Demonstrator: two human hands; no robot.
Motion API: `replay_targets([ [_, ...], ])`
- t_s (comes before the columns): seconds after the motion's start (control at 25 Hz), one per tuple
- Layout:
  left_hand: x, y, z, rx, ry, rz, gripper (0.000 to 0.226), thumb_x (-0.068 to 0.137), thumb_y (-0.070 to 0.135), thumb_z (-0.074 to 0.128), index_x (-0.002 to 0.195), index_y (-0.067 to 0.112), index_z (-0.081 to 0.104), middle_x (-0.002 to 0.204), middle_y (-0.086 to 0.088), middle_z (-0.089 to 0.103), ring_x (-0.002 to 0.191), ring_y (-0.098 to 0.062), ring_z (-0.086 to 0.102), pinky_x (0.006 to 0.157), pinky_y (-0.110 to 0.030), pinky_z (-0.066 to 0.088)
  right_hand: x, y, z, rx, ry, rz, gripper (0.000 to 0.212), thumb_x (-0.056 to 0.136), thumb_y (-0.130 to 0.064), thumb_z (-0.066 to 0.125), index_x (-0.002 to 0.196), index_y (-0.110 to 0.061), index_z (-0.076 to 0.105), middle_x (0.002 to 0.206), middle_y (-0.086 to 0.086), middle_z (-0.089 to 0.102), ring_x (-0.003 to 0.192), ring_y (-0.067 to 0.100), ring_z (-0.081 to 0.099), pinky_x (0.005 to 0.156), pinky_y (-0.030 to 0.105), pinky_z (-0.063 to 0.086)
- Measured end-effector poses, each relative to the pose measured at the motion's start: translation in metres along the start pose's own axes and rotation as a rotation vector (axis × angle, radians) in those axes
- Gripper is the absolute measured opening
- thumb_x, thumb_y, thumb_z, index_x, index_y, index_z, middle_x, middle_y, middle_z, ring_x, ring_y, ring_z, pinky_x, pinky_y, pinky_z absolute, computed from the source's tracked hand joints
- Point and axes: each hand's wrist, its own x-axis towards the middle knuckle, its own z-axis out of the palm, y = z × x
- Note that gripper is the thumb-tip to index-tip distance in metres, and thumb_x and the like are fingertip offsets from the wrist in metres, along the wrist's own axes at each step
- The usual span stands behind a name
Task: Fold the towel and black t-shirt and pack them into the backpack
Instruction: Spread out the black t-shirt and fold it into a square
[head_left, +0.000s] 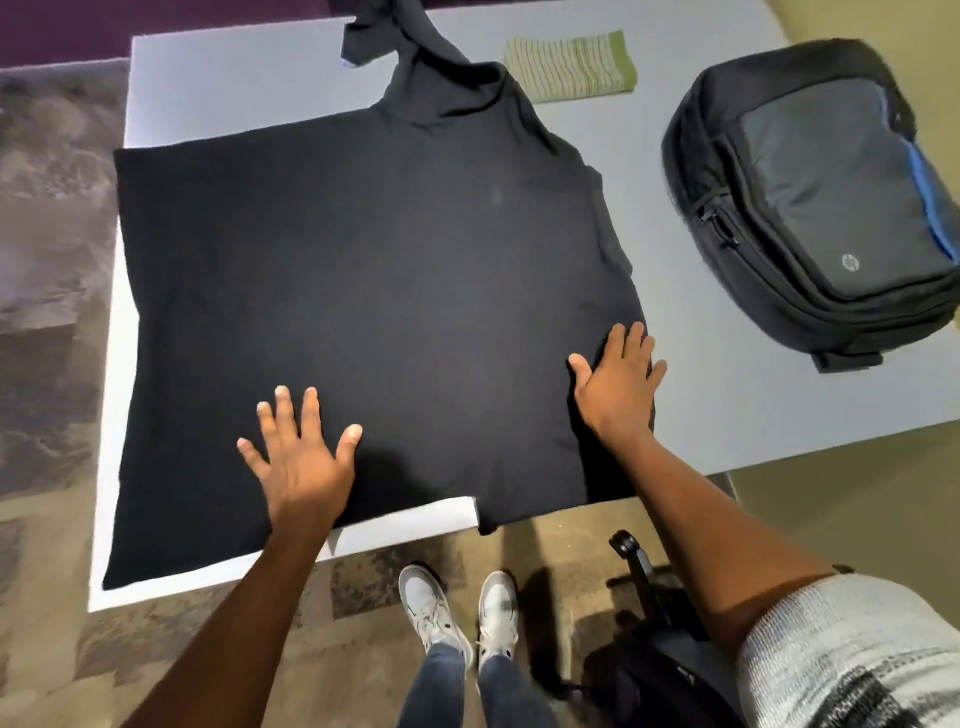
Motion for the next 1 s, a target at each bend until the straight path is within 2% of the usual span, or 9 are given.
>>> replay_targets([
  [0.12,0.03,0.028,0.0,-0.043,0.029,0.149,0.074,0.097,0.051,0.051,0.158,0.02,0.026,0.167,-0.009,0.013,0.154,-0.033,0.008,0.117,-0.066,0.008,0.022,-0.029,-0.004,0.018,-0.032,-0.172,0.073,0.102,-0.051,0.037,0.16,-0.012,0.014,0.168,0.01,0.005,0.154,0.031,0.002,0.123,0.051,0.002],
  [0.2,0.056,0.037,0.003,-0.047,0.015,0.234,0.075,0.095,0.054,0.051,0.158,0.021,0.026,0.167,-0.007,0.011,0.154,-0.032,0.007,0.117,-0.066,0.007,0.033,-0.032,0.001,0.007,-0.058,-0.204,0.073,0.103,-0.054,0.034,0.16,-0.016,0.011,0.169,0.005,0.002,0.155,0.027,-0.001,0.124,0.049,0.001],
  [0.36,0.077,0.034,0.014,0.034,0.056,0.3,0.074,0.095,0.064,0.035,0.154,0.019,0.035,0.165,-0.01,0.021,0.153,-0.034,0.013,0.116,-0.067,0.012,0.037,-0.025,0.012,-0.019,0.053,-0.136,0.067,0.104,-0.049,0.031,0.159,-0.014,0.017,0.168,0.007,0.007,0.155,0.026,0.002,0.124,0.052,0.004],
  [0.48,0.105,0.041,0.003,-0.057,0.131,0.303,0.067,0.096,0.059,0.037,0.144,0.014,0.05,0.16,-0.01,0.034,0.152,-0.032,0.018,0.118,-0.065,0.013,0.052,-0.071,0.015,0.016,0.094,-0.265,0.063,0.103,-0.04,0.039,0.158,-0.014,0.022,0.168,0.008,0.011,0.154,0.029,0.007,0.124,0.051,0.006],
  [0.6,0.158,0.025,-0.008,-0.003,0.133,0.222,0.072,0.097,0.062,0.038,0.153,0.017,0.036,0.164,-0.01,0.022,0.153,-0.033,0.012,0.117,-0.069,0.01,0.073,-0.106,0.025,-0.002,0.045,-0.273,0.066,0.103,-0.051,0.031,0.16,-0.02,0.018,0.168,0.002,0.008,0.155,0.027,0.002,0.125,0.048,0.003],
  [0.68,0.171,0.008,-0.005,0.057,0.13,0.223,0.075,0.097,0.065,0.033,0.156,0.019,0.031,0.165,-0.01,0.019,0.153,-0.035,0.013,0.115,-0.071,0.012,0.074,-0.102,0.034,-0.088,0.087,-0.234,0.068,0.102,-0.056,0.022,0.16,-0.021,0.017,0.168,0.001,0.009,0.155,0.027,0.002,0.125,0.048,0.004],
  [1.0,0.176,0.007,-0.005,0.124,0.086,0.18,0.081,0.092,0.07,0.024,0.158,0.023,0.024,0.167,-0.006,0.014,0.154,-0.031,0.008,0.118,-0.067,0.012,0.075,-0.102,0.04,-0.139,0.128,-0.225,0.068,0.101,-0.056,0.016,0.16,-0.023,0.017,0.168,0.0,0.011,0.155,0.025,0.004,0.125,0.047,0.007],
])
